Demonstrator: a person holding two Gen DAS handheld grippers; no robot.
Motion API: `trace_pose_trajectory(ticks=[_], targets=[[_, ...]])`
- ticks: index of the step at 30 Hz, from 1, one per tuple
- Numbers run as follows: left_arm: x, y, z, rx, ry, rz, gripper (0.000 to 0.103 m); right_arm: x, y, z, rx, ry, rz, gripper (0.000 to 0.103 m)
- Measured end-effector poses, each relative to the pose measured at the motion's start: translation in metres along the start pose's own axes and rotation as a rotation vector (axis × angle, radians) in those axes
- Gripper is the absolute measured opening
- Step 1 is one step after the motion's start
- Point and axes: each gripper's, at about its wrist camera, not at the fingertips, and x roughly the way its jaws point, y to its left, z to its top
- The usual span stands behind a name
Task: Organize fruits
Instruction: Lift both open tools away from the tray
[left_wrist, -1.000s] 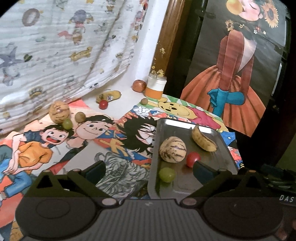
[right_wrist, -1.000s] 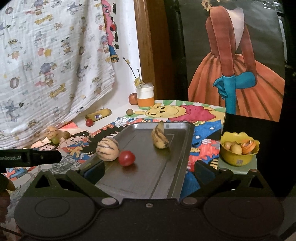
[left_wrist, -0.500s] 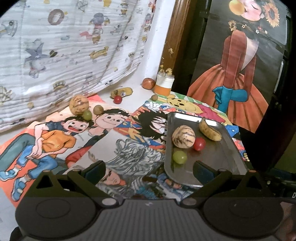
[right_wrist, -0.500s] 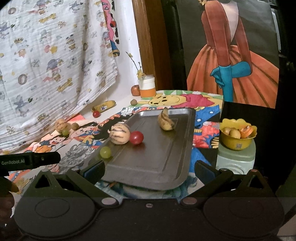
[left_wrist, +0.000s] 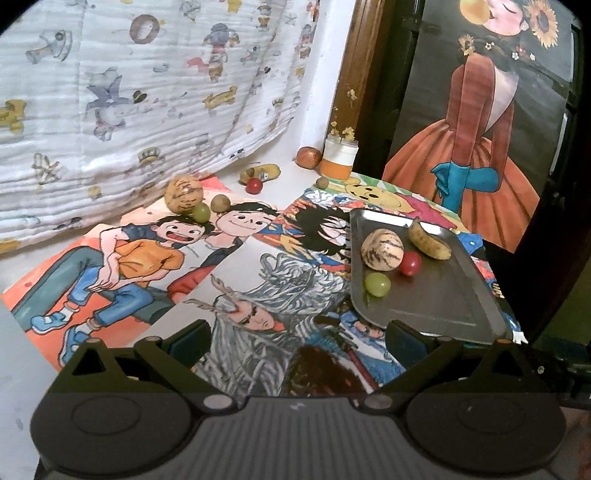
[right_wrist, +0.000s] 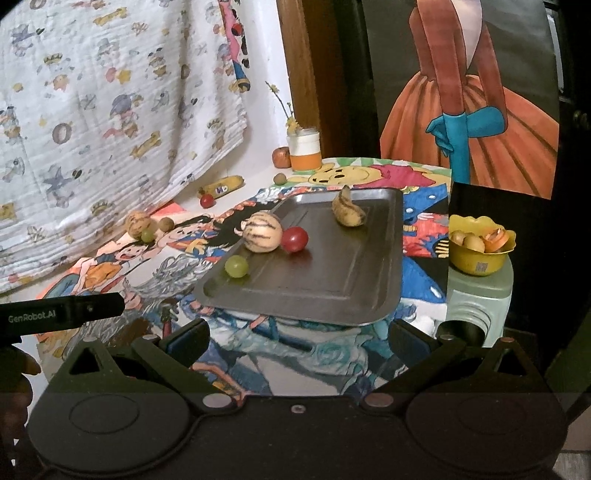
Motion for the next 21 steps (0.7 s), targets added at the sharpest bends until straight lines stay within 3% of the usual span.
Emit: trace_pose_trajectory(ticks=[11,21], targets=[[-0.007,0.011,-0.01,0.011,0.026,0.039,0.103,0.0,0.024,-0.015,-0.029,0.073,0.028,0.102],[-0.013,0.025,-0.016,0.004,0.036,0.082,0.103,-0.002,0.04,-0.016,-0.056,0.085,0.053,0.102]])
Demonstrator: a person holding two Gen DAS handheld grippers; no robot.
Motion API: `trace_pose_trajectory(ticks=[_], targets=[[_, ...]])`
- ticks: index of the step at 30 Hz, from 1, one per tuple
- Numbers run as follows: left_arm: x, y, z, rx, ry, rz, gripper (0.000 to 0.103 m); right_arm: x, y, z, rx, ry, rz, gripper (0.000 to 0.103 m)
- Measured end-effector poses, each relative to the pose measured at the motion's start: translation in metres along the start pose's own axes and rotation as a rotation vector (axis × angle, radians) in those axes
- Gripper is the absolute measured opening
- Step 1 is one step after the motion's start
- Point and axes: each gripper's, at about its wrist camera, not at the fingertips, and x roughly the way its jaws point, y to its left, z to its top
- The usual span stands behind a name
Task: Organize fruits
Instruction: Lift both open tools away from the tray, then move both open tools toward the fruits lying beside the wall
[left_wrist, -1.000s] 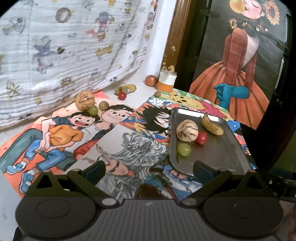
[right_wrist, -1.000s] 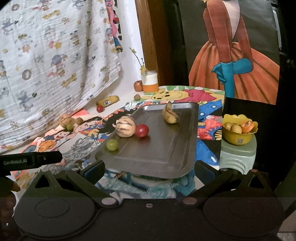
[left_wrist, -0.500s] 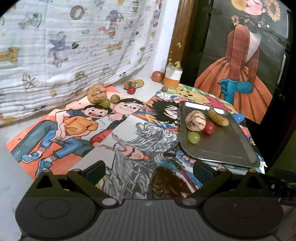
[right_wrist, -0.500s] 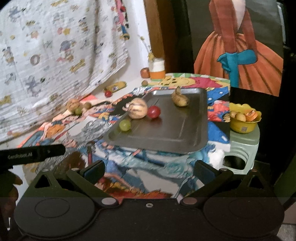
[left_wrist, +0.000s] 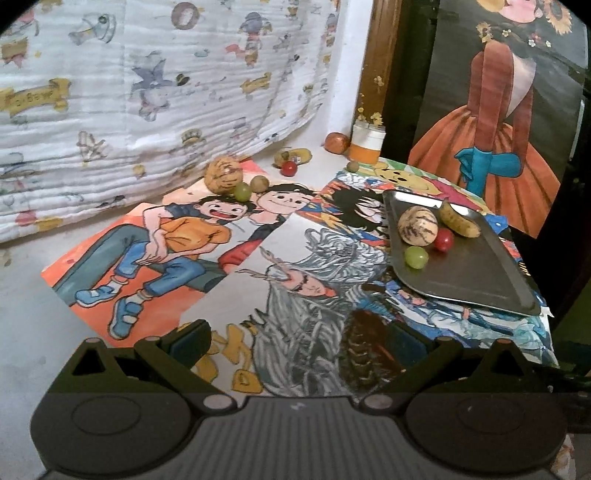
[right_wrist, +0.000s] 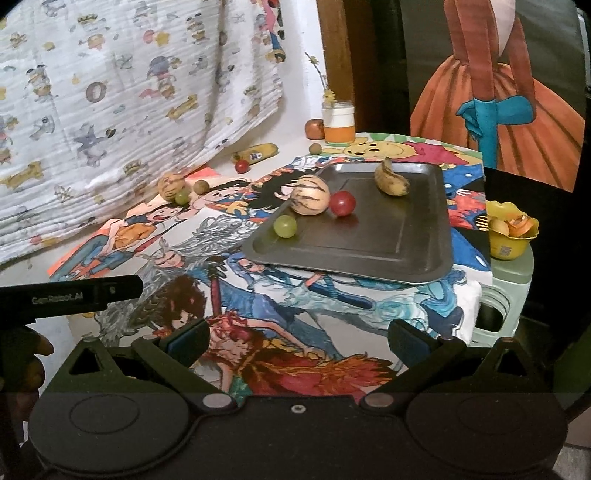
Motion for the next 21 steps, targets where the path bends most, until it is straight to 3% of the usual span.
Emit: trace_pose_trajectory(ticks=[21], targets=[[0.0,0.033,0.005,-0.025,-0.001,0.107,0.103,0.014,0.037,0.033,-0.097,0.001,0.072,0.102]])
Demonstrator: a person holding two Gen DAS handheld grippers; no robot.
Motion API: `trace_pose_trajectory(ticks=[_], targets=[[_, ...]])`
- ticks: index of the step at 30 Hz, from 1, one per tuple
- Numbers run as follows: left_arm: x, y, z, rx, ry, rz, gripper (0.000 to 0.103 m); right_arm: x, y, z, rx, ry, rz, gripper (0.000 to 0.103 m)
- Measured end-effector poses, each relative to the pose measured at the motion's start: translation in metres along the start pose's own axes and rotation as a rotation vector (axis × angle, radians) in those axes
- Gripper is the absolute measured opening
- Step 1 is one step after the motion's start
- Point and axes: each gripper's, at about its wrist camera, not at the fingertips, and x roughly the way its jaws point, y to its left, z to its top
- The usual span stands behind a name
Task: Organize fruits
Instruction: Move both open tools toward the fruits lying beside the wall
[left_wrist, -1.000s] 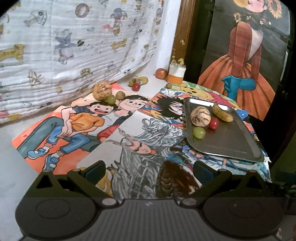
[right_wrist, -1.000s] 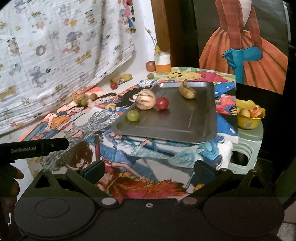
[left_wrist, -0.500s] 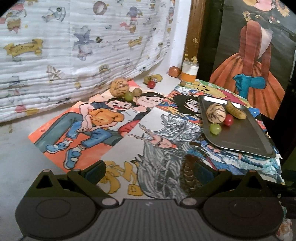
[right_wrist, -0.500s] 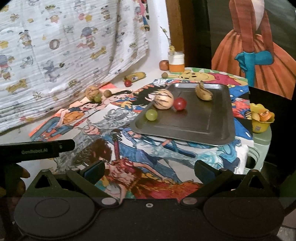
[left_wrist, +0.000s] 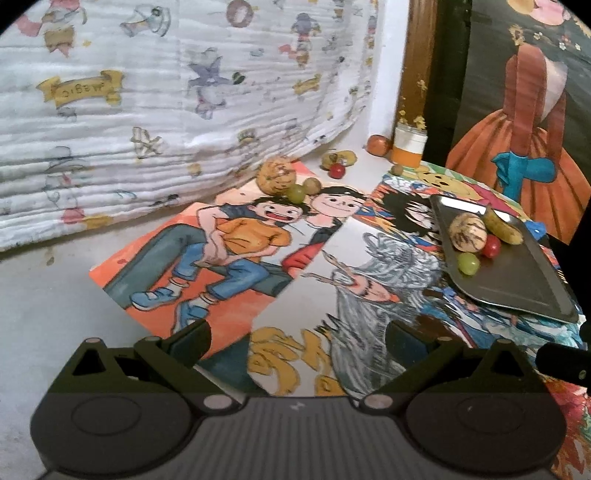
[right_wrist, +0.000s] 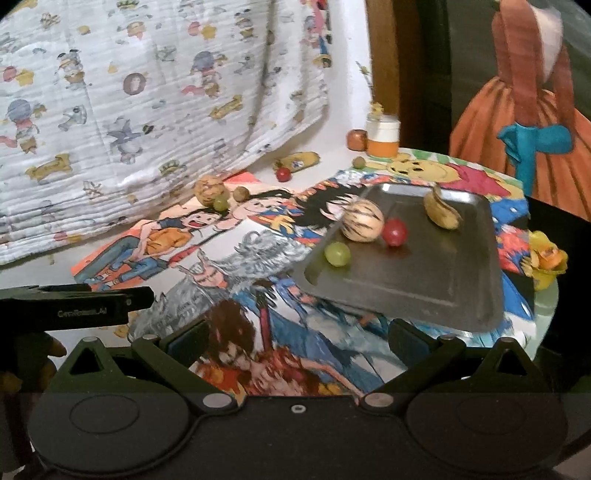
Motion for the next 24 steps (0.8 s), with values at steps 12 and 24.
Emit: trace_pose_trajectory(ticks=[12,24], targets=[[0.014,0.031,0.045,0.016,-0.097,0.03,0.103,0.019,0.014,0.088,-0.153,-0.052,0.094,0.102],[0.048,0.036,0.095,0.06,-0.144,-0.092,0.103,0.094,0.026,0.22,-0.222,-0.035,0.258,0.102]])
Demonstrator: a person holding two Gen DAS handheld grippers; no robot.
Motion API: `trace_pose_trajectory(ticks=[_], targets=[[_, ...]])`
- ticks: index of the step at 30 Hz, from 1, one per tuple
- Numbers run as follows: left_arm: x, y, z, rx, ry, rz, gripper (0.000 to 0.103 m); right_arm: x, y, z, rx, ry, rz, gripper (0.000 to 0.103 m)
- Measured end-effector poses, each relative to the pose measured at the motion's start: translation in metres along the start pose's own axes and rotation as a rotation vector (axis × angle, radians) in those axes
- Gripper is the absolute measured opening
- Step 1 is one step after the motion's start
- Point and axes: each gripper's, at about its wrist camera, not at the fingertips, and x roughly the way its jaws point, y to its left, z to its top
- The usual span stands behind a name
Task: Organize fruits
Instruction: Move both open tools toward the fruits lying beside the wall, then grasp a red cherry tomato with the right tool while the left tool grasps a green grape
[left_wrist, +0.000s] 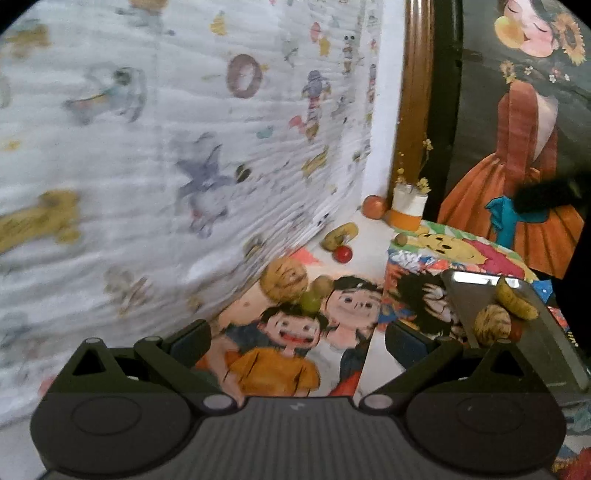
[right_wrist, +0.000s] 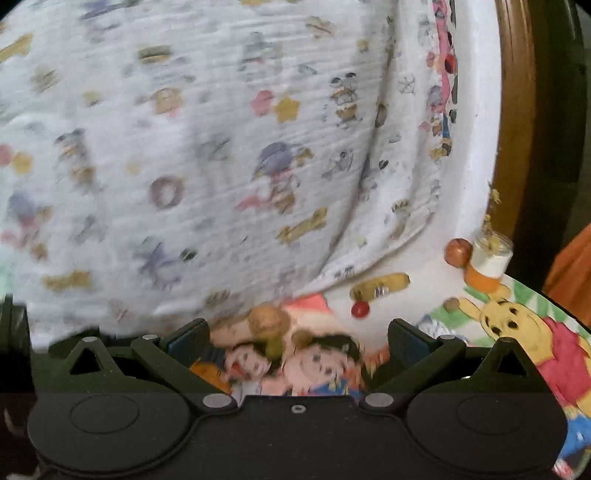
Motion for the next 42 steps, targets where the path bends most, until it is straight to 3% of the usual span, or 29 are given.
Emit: trace_pose_trajectory(ticks=[8,14,18,22,29,32,37,42], targets=[[0.066,-0.003,0.006,0.001,0.067,-0.047,0.103,0.114,-0.062,0.006,0.173,0.14,0.092,0.1],[0.11,-0.003,0.005,-0.097,0.097,-0.067,0.102,0.188,-0.092,-0.005,0.27,0.175,0.042,0.086],[0.132,-0.003,0.004,-0.158,0.099,-0.068,0.094,0.222,-0.1,-0.012,0.287,0.191,0.021,0.077],[0.147,-0.002,0.0,-0.192,0.111,-0.075,0.084,0.241,-0.1,-0.014,0.262,0.185,0.012,0.073],[0.157,0.0,0.001,-0.224,0.109,-0.092,0.076,0.263,-0.097,-0.017,0.227,0.185,-0.005,0.065],[0.16,0.002,0.001,-0.243,0.106,-0.089,0.07,0.27,-0.099,-0.02,0.226,0.183,-0.015,0.06],[0.158,0.006,0.002,-0.26,0.107,-0.079,0.058,0.269,-0.101,-0.022,0.231,0.158,-0.027,0.042],[0.153,0.009,0.001,-0.274,0.106,-0.069,0.051,0.267,-0.099,-0.025,0.215,0.151,-0.044,0.034]])
